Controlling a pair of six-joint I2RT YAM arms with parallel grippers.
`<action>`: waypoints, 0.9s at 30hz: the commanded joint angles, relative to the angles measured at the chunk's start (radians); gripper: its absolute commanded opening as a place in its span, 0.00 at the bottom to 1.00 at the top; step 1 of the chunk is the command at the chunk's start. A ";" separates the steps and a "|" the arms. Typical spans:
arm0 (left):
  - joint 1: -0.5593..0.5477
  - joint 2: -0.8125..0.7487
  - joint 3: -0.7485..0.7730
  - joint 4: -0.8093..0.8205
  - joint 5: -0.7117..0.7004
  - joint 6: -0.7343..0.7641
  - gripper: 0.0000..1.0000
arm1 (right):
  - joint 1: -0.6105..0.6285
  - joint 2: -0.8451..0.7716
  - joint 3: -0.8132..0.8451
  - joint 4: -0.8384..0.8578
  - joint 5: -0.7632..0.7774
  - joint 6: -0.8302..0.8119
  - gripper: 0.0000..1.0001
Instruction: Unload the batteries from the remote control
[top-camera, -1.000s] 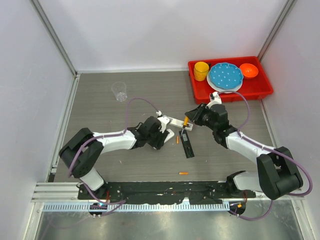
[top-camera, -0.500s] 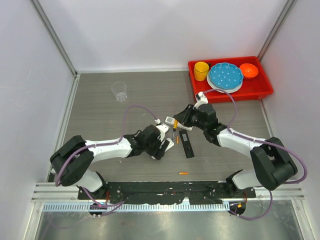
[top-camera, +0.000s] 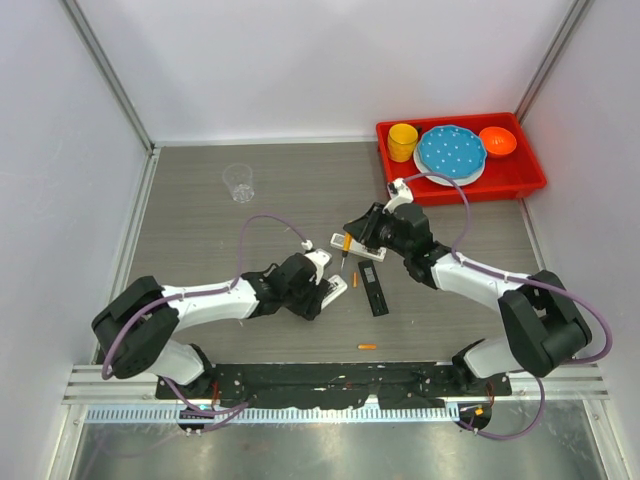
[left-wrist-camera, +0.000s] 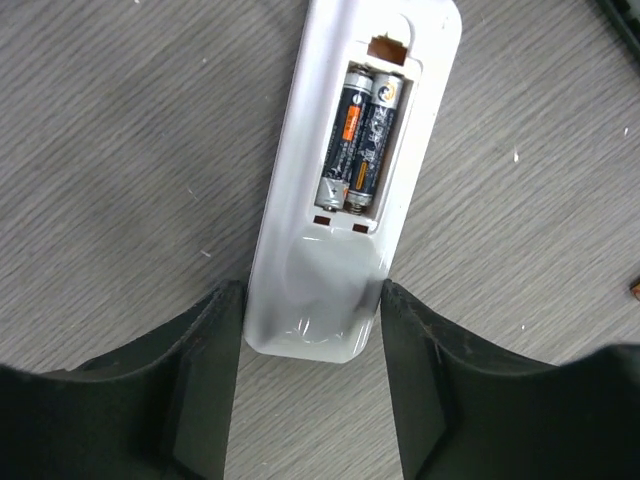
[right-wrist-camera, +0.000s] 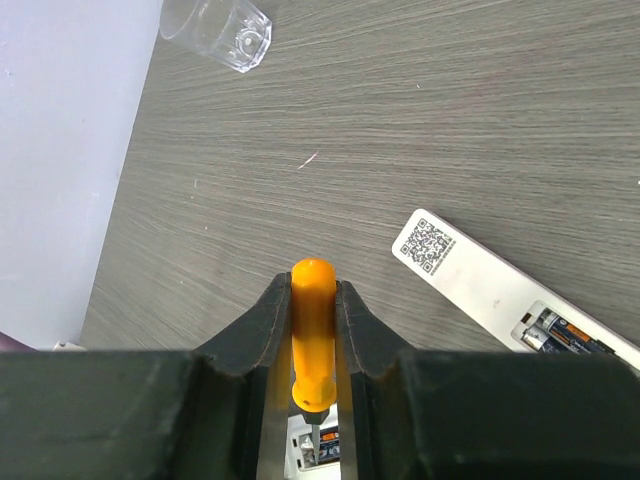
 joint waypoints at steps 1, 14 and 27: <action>-0.007 0.042 0.010 -0.063 0.000 -0.024 0.51 | 0.008 0.007 0.039 0.056 0.017 -0.021 0.01; -0.009 0.202 0.196 -0.010 0.009 0.062 0.40 | 0.008 -0.002 0.031 0.040 0.039 -0.036 0.01; -0.010 0.127 0.069 0.019 0.024 0.036 0.72 | 0.008 0.015 0.025 0.053 0.075 -0.071 0.01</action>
